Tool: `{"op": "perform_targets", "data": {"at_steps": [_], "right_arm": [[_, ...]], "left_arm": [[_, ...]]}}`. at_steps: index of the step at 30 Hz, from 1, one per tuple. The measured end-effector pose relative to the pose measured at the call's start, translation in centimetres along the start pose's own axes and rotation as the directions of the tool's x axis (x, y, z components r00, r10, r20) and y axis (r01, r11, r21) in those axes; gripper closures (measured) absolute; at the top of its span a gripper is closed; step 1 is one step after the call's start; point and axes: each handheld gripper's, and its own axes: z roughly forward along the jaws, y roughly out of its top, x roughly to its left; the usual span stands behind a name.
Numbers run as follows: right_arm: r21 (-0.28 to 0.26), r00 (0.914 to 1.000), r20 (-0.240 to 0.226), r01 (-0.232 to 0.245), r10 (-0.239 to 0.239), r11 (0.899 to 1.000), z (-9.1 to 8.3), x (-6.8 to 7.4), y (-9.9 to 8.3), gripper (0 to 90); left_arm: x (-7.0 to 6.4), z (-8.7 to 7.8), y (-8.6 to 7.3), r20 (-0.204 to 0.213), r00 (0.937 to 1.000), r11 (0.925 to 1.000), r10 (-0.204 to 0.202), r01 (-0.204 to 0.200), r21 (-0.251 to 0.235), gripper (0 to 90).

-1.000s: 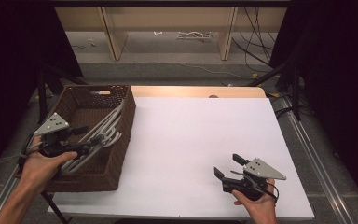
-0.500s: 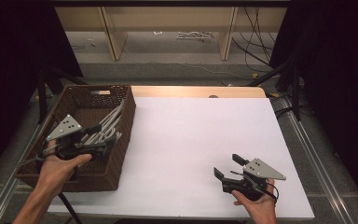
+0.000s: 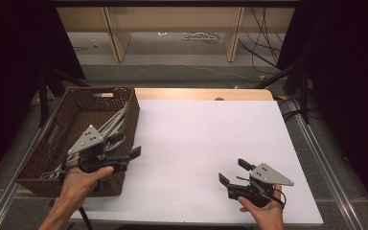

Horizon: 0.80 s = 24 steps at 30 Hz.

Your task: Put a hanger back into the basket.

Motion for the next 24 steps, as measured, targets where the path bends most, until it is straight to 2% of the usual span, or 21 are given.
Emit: {"op": "perform_targets", "data": {"at_steps": [2,4,6,11,15,16,18,21,24], "right_arm": [[-0.004,1.0000,0.000,0.007,-0.007,1.000,0.0,0.0,0.0,16.3],[0.001,1.0000,-0.003,0.007,-0.007,1.000,0.0,0.1,0.0,15.9],[-0.025,0.9999,-0.011,0.003,-0.003,1.000,0.2,0.1,0.0,15.8],[0.003,1.0000,-0.005,0.005,-0.005,1.000,0.1,0.2,0.0,15.7],[0.001,0.9998,-0.016,0.011,-0.011,1.000,-0.1,0.4,0.1,15.7],[-0.018,0.9999,-0.014,0.009,-0.009,1.000,0.0,0.5,0.1,15.7],[-0.005,0.9998,-0.013,0.012,-0.012,1.000,-0.2,0.6,0.2,15.7],[-0.024,0.9997,-0.023,0.004,-0.005,1.000,-0.4,0.8,0.2,15.7],[-0.014,0.9995,-0.031,0.010,-0.011,1.000,-0.6,1.0,0.3,15.7]], "left_arm": [[-0.5,0.2,-0.2,0.006,1.0000,0.9999,0.005,-0.005,-0.016,19.4],[-1.0,0.5,-0.6,0.007,0.9999,0.9994,-0.014,0.014,-0.032,18.9],[-1.3,0.7,-1.0,0.007,0.9999,0.9987,-0.014,0.014,-0.049,20.0],[-1.7,1.1,-2.2,0.031,0.9989,0.9972,-0.035,0.037,-0.065,20.1],[-2.2,1.6,-3.3,0.025,0.9997,0.9990,0.007,-0.006,-0.043,19.7],[-2.3,1.7,-3.6,0.028,0.9995,0.9991,0.014,-0.013,-0.041,19.4],[-2.6,1.8,-4.2,0.026,0.9992,0.9988,0.029,-0.028,-0.040,19.4],[-2.8,1.8,-5.0,0.025,0.9985,0.9980,0.049,-0.048,-0.041,18.9],[-2.6,1.6,-5.5,0.036,0.9992,0.9978,0.016,-0.014,-0.064,18.8]]}}
